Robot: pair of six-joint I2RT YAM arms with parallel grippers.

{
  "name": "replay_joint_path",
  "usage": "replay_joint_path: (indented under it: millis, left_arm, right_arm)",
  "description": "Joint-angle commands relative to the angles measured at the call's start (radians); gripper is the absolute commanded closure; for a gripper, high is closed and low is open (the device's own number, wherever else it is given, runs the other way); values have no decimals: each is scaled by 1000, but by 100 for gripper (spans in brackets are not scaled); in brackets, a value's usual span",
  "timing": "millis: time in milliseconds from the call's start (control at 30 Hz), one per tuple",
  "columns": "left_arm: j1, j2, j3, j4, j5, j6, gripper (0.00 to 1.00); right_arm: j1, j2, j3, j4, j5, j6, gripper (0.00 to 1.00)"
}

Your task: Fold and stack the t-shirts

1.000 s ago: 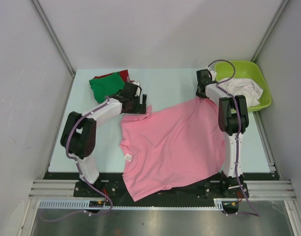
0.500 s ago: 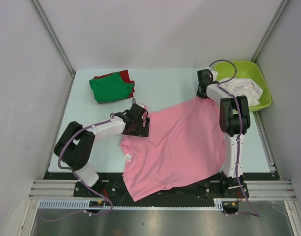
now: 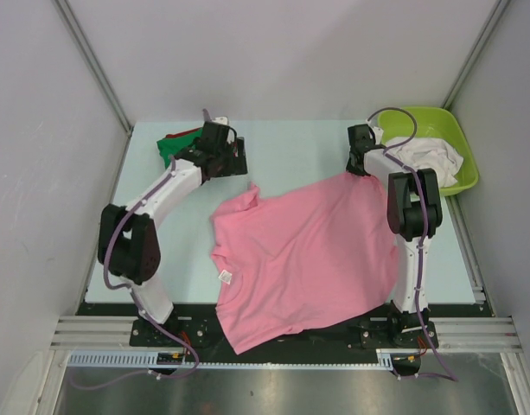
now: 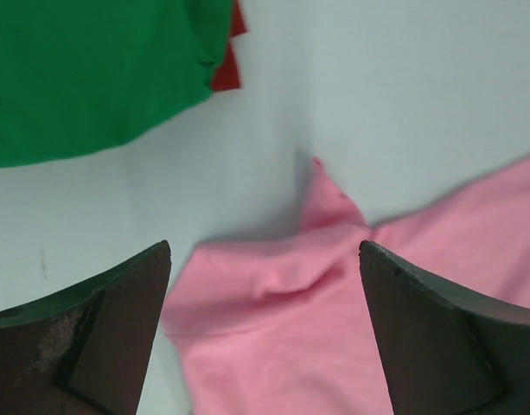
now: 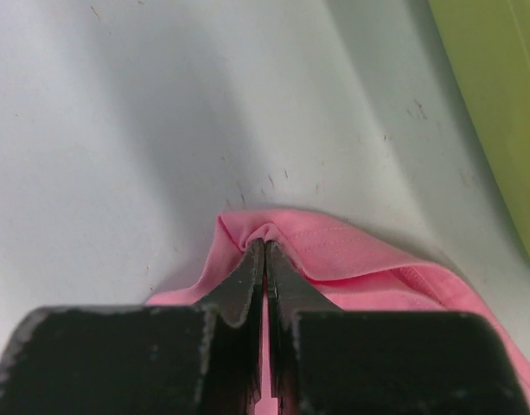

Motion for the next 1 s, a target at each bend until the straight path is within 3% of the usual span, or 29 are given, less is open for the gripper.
replay_joint_path:
  millis: [0, 167, 433, 700, 967]
  left_arm:
    - [80, 142, 61, -43, 46, 42, 5]
    - [86, 248, 124, -66, 38, 59, 5]
    - [87, 277, 41, -11, 84, 44, 6]
    - [81, 115, -140, 30, 138, -8, 7]
    - [-8, -112, -324, 55, 101, -47, 7]
  right_arm:
    - [-5, -64, -20, 25, -13, 26, 100]
    - [-12, -53, -21, 28, -16, 21, 100]
    - [-22, -52, -12, 30, -16, 15, 100]
    - [-28, -52, -9, 22, -20, 18, 100]
    - [-22, -46, -14, 25, -23, 21, 100]
